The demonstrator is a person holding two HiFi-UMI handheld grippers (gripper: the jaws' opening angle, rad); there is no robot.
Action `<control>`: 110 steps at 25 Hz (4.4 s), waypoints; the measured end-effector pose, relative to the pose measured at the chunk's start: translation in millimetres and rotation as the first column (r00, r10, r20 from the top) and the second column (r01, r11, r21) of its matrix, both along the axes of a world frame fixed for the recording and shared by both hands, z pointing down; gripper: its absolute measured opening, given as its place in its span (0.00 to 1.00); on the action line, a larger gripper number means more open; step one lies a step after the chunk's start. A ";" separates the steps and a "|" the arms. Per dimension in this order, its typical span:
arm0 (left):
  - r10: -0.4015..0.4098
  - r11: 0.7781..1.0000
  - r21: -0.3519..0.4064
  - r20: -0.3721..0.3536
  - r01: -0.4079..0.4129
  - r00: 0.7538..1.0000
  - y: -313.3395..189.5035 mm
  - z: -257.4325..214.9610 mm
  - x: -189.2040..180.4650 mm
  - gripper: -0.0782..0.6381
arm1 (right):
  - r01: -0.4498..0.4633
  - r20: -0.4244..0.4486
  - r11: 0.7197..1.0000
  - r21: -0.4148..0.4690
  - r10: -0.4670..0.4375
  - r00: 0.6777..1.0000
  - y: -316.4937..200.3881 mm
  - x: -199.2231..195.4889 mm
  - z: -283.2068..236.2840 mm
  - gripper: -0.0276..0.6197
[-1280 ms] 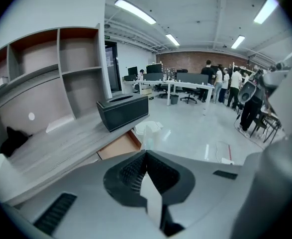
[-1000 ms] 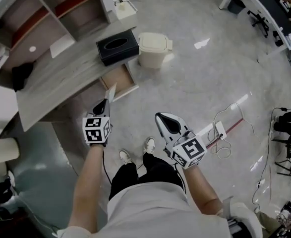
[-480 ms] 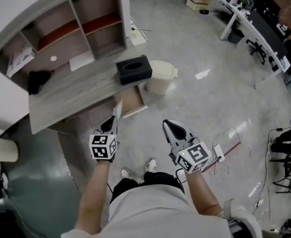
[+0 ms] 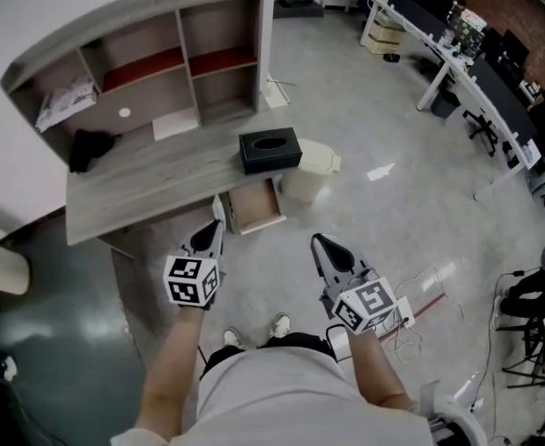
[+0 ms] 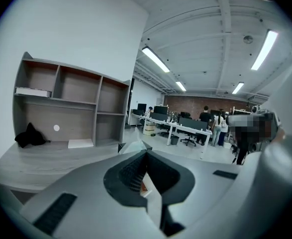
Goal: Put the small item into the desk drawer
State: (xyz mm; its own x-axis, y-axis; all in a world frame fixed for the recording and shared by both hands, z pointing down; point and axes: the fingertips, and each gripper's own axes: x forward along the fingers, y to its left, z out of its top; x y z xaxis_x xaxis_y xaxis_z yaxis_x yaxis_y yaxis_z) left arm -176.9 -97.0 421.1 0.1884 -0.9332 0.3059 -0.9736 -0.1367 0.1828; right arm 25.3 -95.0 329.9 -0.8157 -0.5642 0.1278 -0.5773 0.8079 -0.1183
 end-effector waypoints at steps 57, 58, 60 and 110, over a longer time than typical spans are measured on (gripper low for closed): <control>-0.198 0.908 0.376 -0.007 0.186 0.980 124.8 -162.8 -70.7 0.13 | -0.260 0.055 0.963 0.075 0.256 0.965 -34.5 87.1 -40.2 0.08; -0.196 0.908 0.376 -0.007 0.185 0.980 124.6 -162.8 -71.1 0.13 | -0.257 0.058 0.964 0.074 0.253 0.966 -33.8 85.0 -39.5 0.08; -0.194 0.909 0.375 -0.004 0.181 0.981 125.7 -162.6 -71.4 0.13 | -0.246 0.062 0.967 0.073 0.242 0.968 -31.6 79.2 -38.7 0.08; -0.067 0.947 0.313 -0.021 0.070 0.998 108.5 -134.1 -8.3 0.13 | -0.159 -0.027 0.987 0.028 0.159 0.987 0.9 76.2 -14.0 0.08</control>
